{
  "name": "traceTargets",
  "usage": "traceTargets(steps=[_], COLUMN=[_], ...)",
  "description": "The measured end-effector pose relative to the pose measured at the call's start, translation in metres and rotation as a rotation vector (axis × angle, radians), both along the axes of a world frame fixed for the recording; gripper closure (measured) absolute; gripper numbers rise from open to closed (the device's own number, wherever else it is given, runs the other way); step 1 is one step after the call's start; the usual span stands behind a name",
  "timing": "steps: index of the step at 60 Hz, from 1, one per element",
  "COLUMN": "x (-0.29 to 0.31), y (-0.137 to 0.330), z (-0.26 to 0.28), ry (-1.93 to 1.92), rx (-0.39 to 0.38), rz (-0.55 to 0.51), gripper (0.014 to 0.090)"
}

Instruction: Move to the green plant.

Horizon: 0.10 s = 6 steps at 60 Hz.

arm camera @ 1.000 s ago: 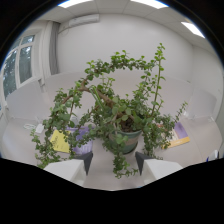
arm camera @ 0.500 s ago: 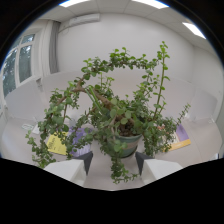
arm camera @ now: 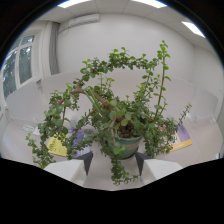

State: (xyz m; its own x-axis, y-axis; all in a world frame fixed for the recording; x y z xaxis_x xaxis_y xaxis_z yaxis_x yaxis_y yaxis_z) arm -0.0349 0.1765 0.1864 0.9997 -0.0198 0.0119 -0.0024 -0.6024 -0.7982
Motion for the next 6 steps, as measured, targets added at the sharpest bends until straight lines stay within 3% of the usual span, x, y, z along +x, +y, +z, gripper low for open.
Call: traceTargets(steps=[6], x=[-0.0007], y=[-0.0003], z=[-0.0008], ry=[0.001], rx=[-0.003], rz=[0.001], gripper=[0.0207])
